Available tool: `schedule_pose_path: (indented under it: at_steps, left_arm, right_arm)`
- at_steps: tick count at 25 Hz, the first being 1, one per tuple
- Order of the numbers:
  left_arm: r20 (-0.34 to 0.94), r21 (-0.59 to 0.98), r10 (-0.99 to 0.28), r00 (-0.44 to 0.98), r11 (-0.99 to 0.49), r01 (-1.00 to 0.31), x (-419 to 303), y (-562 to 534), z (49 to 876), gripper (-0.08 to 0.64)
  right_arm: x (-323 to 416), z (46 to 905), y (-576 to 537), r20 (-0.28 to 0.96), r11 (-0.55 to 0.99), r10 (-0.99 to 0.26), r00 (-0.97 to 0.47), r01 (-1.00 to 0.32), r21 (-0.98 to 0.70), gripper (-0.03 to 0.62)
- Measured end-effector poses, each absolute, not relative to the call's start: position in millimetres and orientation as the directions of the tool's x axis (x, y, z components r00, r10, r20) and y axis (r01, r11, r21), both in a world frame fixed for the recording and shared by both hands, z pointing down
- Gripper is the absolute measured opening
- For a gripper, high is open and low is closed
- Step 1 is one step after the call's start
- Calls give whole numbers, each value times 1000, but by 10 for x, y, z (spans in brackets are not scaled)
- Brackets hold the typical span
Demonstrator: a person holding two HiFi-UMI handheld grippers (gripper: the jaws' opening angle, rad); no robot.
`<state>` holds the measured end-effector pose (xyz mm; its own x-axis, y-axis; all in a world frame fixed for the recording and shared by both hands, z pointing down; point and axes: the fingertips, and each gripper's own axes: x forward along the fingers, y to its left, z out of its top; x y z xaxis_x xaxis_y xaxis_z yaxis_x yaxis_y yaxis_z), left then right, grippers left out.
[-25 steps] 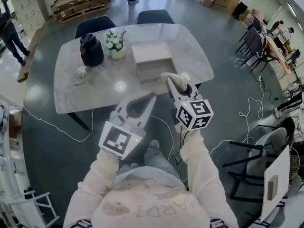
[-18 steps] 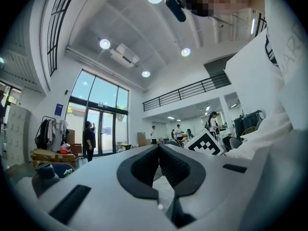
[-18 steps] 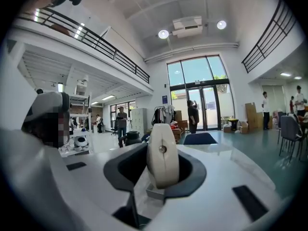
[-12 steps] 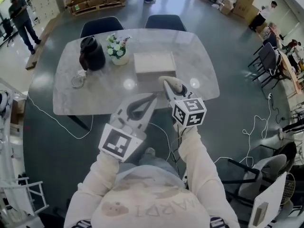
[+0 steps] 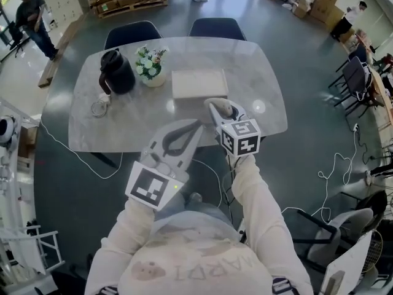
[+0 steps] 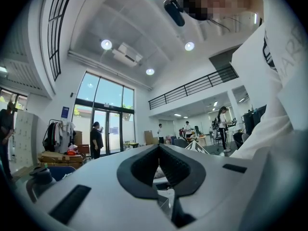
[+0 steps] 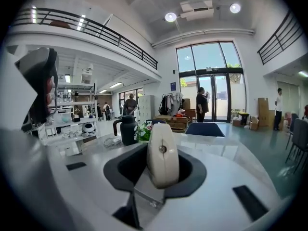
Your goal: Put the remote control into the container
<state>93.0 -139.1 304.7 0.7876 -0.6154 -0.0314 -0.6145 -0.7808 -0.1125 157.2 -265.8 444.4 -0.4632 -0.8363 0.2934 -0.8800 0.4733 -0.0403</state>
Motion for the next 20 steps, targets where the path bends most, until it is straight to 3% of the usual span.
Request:
schedule_pose_path:
  at_steps: [20]
  left_arm:
    - [-4,-98,-622,783,-779,-619,640,-1924,3071,11]
  right_arm:
    - [1455,5260,-3248,494,449,-776,-391,-894,-2,107]
